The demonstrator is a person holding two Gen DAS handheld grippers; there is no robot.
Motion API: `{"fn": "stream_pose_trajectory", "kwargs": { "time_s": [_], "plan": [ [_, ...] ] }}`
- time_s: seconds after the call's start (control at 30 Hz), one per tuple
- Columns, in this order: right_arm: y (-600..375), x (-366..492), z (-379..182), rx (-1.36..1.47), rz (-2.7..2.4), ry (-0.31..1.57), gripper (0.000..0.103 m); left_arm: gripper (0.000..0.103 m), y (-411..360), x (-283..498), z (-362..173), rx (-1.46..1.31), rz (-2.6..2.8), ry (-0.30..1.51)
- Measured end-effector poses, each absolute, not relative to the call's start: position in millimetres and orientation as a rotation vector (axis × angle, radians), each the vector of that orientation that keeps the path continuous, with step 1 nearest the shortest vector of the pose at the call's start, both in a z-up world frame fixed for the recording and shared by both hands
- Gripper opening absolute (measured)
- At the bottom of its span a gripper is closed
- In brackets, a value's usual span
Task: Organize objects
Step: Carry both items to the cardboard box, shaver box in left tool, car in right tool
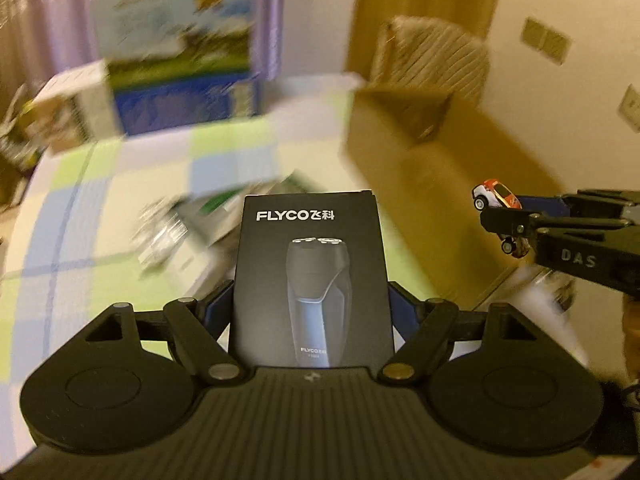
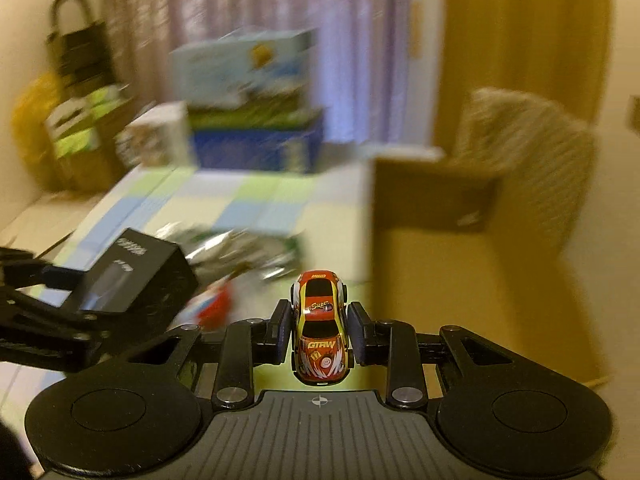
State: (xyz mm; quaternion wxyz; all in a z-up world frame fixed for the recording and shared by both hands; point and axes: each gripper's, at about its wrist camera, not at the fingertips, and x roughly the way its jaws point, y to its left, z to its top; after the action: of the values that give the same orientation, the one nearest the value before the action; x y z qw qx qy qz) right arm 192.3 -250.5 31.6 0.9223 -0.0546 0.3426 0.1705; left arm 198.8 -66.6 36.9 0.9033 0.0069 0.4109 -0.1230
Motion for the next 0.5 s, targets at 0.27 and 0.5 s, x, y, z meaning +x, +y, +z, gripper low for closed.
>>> {"fn": "stream_pose_trajectory", "kwargs": {
  "time_s": [0.27,0.5],
  "plan": [
    [-342.8,229.1,46.7,-0.032,0.212,0.711,0.027,0.075,-167.5,244.1,61.4,-0.007,-0.383,0.804],
    [-381.2,243.0,35.4,0.005,0.173,0.738,0.027,0.075,-225.0,270.8,52.7,0.0,-0.426,0.823]
  ]
}}
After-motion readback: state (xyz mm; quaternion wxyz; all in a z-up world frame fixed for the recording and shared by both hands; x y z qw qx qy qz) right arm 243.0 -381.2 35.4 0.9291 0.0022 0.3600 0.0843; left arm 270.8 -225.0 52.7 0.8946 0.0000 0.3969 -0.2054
